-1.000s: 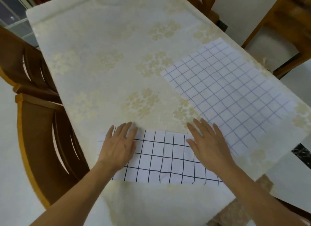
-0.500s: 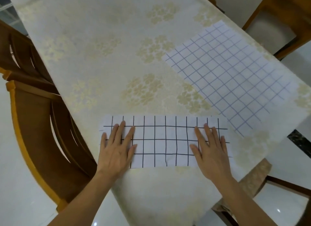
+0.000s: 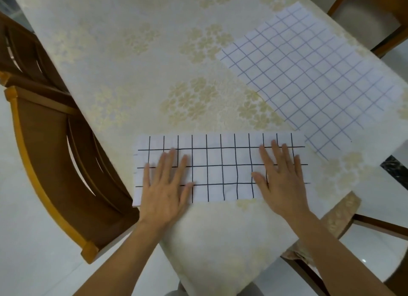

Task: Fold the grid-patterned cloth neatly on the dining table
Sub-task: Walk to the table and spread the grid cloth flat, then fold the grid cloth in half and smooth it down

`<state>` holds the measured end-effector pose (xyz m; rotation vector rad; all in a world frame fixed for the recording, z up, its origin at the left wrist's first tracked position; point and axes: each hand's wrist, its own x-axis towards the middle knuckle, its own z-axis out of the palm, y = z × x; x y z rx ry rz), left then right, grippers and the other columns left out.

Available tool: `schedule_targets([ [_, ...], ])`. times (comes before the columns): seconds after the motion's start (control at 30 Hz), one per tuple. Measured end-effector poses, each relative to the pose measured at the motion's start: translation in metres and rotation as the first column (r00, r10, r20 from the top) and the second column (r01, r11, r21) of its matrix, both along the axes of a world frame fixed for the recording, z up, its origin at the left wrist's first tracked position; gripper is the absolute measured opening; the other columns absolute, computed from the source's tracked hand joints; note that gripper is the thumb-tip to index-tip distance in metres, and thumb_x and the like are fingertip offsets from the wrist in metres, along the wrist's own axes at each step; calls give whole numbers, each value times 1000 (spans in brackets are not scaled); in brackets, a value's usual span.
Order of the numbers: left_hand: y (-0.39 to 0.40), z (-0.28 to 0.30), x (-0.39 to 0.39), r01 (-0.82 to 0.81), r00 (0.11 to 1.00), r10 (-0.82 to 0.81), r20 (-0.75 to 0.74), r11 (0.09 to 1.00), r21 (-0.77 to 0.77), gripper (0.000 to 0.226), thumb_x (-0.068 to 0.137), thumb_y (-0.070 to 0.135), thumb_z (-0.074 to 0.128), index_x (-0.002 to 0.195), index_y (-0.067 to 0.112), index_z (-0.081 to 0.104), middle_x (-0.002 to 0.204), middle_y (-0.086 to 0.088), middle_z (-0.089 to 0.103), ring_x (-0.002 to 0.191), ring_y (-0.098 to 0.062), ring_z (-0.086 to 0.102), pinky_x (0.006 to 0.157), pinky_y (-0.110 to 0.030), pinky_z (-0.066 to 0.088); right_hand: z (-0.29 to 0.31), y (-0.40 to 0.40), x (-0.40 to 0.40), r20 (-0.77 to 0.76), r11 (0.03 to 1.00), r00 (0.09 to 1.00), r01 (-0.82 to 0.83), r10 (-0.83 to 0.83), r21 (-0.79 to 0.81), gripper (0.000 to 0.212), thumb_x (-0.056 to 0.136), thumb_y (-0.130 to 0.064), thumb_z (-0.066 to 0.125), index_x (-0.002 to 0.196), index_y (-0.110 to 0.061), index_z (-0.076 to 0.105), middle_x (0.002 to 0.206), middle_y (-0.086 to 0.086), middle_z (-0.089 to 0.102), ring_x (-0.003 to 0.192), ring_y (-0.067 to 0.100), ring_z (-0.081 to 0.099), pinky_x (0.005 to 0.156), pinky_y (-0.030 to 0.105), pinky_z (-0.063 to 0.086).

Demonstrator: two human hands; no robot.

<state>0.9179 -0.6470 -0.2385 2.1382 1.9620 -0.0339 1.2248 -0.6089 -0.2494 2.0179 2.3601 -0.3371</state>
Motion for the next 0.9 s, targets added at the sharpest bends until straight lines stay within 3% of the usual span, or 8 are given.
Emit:
schedule_targets([
  [0.07, -7, -5, 12, 73, 997, -72, 39, 997, -17, 65, 101, 55, 21, 158, 28, 6, 167, -1, -1, 154, -21, -1, 121, -56, 12, -3, -9, -7, 10, 1000, 1000, -26, 27, -6, 70, 99, -64, 17, 158, -27, 9, 167, 3, 1, 153, 28, -2, 123, 54, 7],
  [0.2, -12, -17, 9, 63, 998, -62, 13, 996, -58, 66, 102, 55, 18, 158, 27, -1, 167, -1, -10, 153, -20, -7, 122, -56, 12, -11, -11, 3, 71, 1000, 997, -15, 17, -23, 73, 98, -66, 14, 158, -26, 6, 167, 3, 0, 153, 26, -1, 122, 54, 9],
  [0.53, -33, -14, -3, -81, 997, 82, 13, 995, -65, 66, 100, 59, 12, 158, 28, 2, 167, 0, -7, 153, -21, -6, 122, -56, 11, -11, 1, 26, 119, 994, 988, -98, 102, -44, 75, 97, -68, 11, 158, -24, 4, 167, 2, -3, 153, 25, -2, 121, 56, 13],
  [0.73, -42, -8, 2, -137, 991, 137, -11, 989, -55, 68, 99, 59, 17, 158, 26, 11, 167, -5, 2, 154, -25, 0, 120, -60, 12, -4, -17, 22, 37, 1000, 999, 8, -8, 6, 76, 97, -66, 22, 158, -24, 6, 167, 6, 2, 153, 28, -1, 122, 55, 9],
  [0.9, -33, -10, 5, -177, 984, 176, -25, 983, -50, 67, 99, 61, 15, 158, 33, 2, 167, -3, -5, 153, -23, -5, 121, -58, 8, -4, -10, 20, 29, 998, 999, 44, -43, -39, 74, 97, -67, 16, 158, -29, 4, 167, 5, 0, 153, 29, -2, 122, 56, 10],
])
